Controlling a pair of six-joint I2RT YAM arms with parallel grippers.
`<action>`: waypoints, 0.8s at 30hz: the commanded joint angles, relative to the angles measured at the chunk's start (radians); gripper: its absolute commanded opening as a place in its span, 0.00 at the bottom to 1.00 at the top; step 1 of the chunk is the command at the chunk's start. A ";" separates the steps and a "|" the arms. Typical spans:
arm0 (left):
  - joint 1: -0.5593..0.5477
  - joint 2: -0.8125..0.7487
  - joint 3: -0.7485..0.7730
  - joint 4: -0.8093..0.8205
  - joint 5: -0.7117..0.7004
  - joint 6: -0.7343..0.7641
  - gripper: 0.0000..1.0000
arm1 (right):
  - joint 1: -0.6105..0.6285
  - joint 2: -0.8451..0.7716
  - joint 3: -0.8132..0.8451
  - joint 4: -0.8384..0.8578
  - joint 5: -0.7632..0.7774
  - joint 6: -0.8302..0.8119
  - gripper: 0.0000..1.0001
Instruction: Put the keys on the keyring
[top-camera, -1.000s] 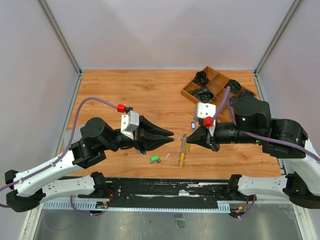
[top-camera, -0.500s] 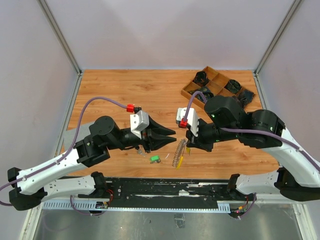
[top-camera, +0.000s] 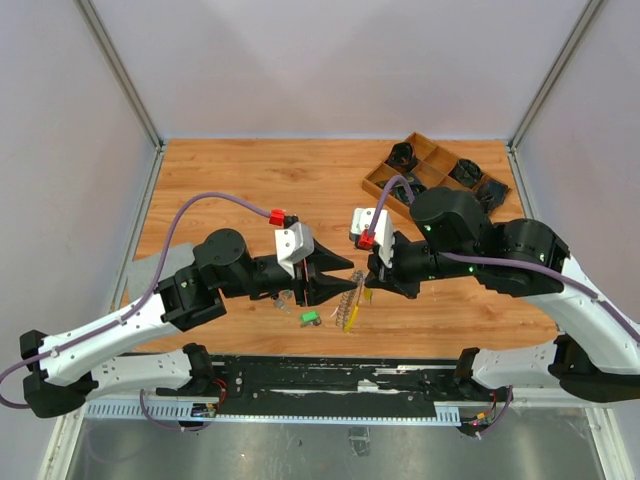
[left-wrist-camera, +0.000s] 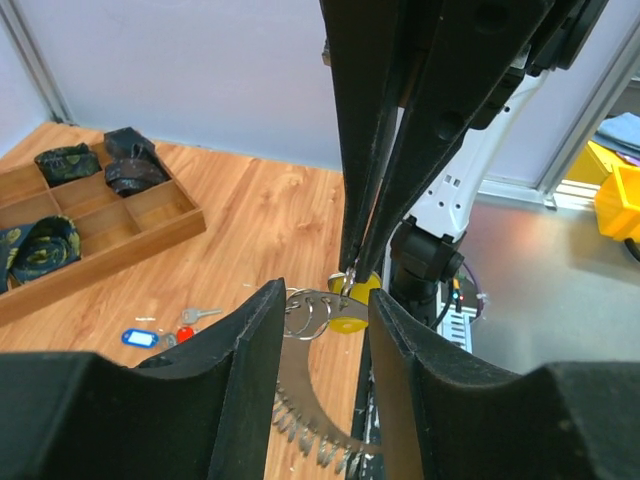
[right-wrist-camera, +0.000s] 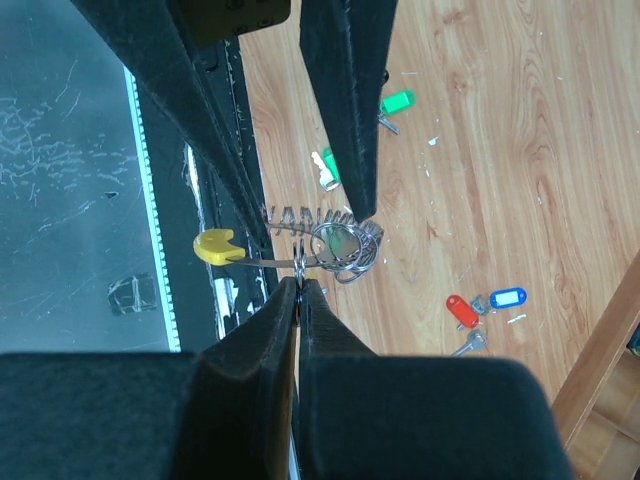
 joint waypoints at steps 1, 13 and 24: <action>-0.005 0.003 0.033 0.004 -0.002 0.015 0.42 | 0.008 0.002 0.011 0.047 -0.009 0.021 0.00; -0.005 0.007 0.043 -0.010 0.013 0.024 0.24 | 0.008 0.014 0.016 0.064 -0.030 0.034 0.01; -0.006 0.008 0.040 -0.007 0.023 0.030 0.21 | 0.008 0.010 0.005 0.091 -0.034 0.045 0.01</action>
